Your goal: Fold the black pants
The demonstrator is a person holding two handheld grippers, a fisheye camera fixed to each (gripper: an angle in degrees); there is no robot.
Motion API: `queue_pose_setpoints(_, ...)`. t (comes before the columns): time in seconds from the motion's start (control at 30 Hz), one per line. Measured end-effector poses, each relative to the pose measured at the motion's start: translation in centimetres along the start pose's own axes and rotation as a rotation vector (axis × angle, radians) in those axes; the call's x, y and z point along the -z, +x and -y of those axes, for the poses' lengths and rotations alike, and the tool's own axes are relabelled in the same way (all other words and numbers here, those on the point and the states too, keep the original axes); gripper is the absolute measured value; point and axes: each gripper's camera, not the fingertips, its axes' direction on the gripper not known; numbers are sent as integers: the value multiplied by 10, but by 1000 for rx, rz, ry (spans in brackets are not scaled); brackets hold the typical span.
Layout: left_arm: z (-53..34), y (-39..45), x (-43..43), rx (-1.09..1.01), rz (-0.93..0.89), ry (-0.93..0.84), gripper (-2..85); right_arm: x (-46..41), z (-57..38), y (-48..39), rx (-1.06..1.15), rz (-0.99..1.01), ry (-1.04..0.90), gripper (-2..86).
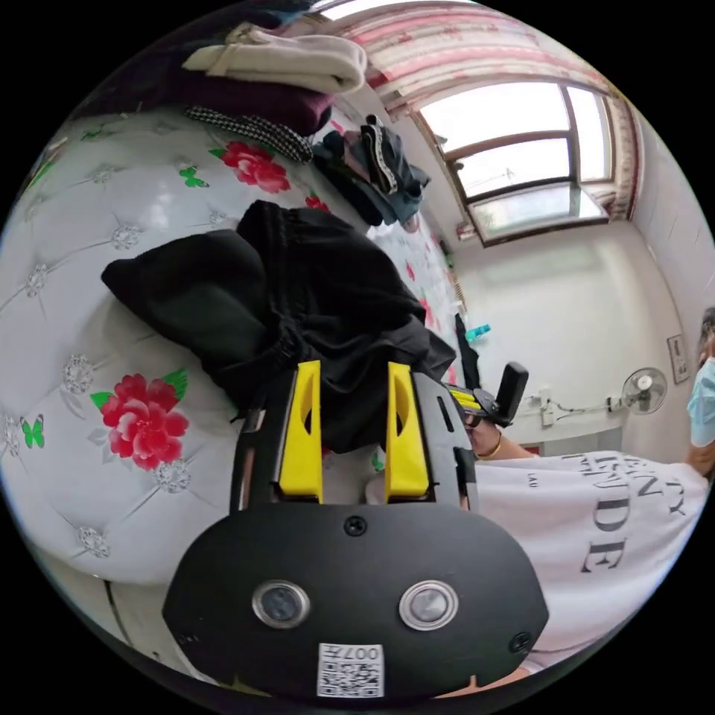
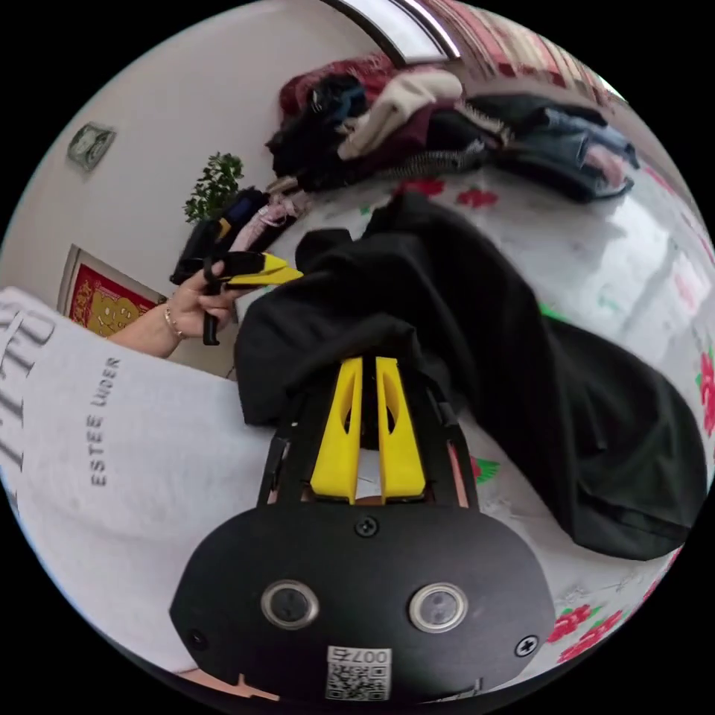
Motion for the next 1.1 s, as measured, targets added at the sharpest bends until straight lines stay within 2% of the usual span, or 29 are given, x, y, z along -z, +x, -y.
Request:
queue_pose_setpoints(0.07,-3,12,-24,-44,27,-60,154,-20,12,8,-60,91,3,1)
queue_pose_setpoints(0.13,-7,43,-49,-158,-65,-140,173,-12,20,3,-62,104,73,0)
queue_pose_setpoints(0.27,-21,88,-56,-307,-34,-149,179,18,41,-8,-44,87,190,0)
queue_pose_setpoints(0.33,-21,84,-73,-263,94,-210,69,23,45,-13,-27,113,196,-1)
queue_pose_setpoints(0.4,-20,73,-69,-227,114,-179,38,27,43,-19,8,76,185,0)
queue_pose_setpoints(0.53,-31,28,-31,-109,-143,-47,21,39,17,-24,106,-2,146,5)
queue_pose_setpoints(0.7,-50,28,-23,-235,-216,-72,11,22,30,-27,118,-39,42,39)
queue_pose_setpoints(0.87,-66,57,-12,-421,-252,-75,4,6,61,-43,178,68,35,99)
queue_pose_setpoints(1.0,-72,26,16,-358,-432,49,-6,5,50,-60,234,121,5,144)
queue_pose_setpoints(1.1,-85,40,-17,-399,-525,-50,-8,-5,52,-72,206,195,68,175)
